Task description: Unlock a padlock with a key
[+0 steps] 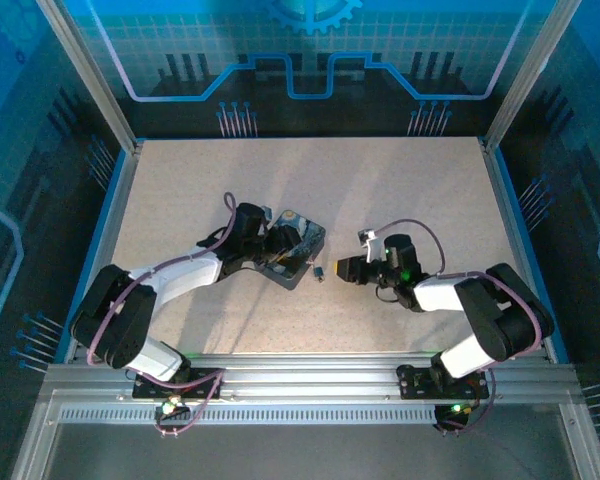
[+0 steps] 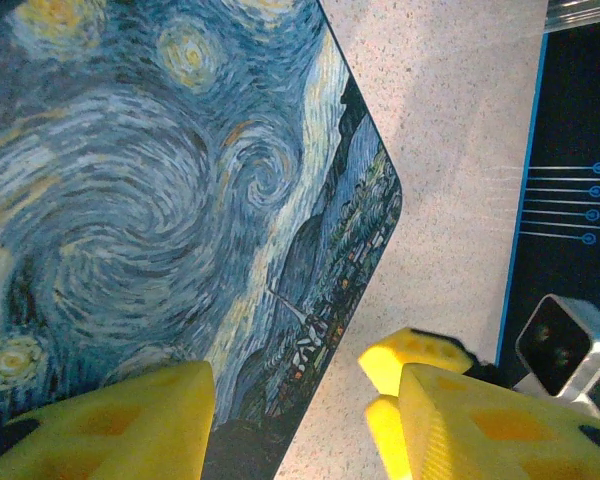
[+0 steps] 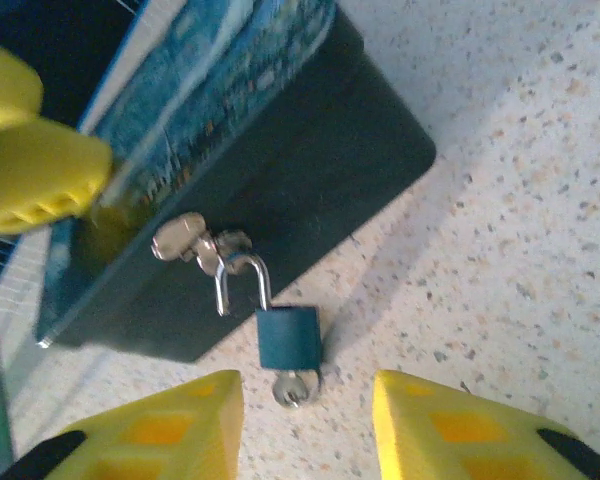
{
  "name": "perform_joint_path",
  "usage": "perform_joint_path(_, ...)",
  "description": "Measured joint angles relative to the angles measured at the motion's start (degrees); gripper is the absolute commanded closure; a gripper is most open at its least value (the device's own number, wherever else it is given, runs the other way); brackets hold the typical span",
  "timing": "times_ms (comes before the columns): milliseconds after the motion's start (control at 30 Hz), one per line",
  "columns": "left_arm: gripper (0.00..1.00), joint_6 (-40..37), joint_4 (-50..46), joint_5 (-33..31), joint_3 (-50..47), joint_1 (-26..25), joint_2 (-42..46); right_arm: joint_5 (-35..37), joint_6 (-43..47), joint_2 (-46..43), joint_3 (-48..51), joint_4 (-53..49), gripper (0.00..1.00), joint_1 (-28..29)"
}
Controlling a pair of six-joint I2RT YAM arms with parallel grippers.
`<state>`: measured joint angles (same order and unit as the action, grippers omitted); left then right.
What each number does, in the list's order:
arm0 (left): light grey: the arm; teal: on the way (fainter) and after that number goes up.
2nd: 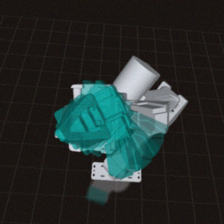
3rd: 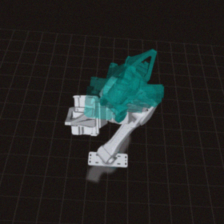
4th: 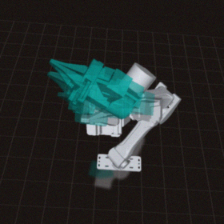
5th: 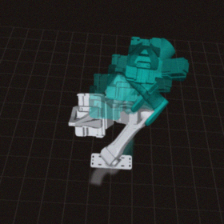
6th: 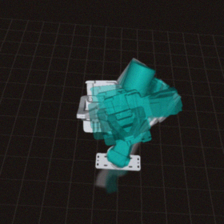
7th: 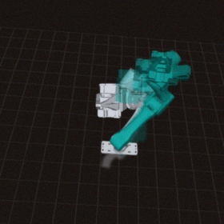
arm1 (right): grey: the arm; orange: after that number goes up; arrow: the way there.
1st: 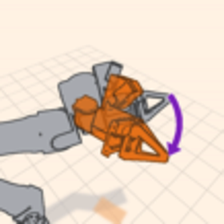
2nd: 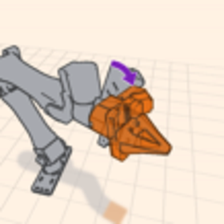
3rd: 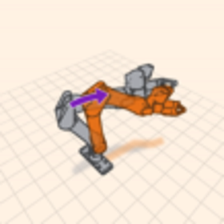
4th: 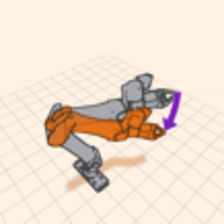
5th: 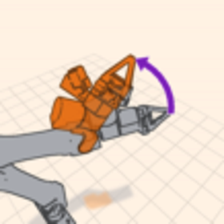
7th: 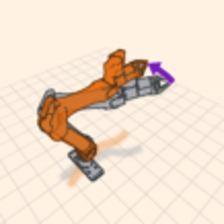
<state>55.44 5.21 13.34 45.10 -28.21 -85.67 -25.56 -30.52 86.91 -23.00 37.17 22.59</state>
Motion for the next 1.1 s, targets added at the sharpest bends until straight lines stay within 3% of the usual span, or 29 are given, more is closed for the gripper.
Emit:
perform_joint_path(233,0.47,-0.09,0.74,0.04,-1.88,0.63,1.68,-8.94,0.98,1.51,-1.99,1.7,0.29,-1.64)
perform_joint_path(733,0.47,-0.15,0.48,0.46,-3.3,2.05,3.37,-15.67,0.55,17.53,-10.58,6.25,0.27,3.19)
perform_joint_path(1100,0.47,-0.13,0.33,0.61,-4.02,2.95,4.15,-18.71,0.79,23.39,-16.52,6.43,0.31,4.35)
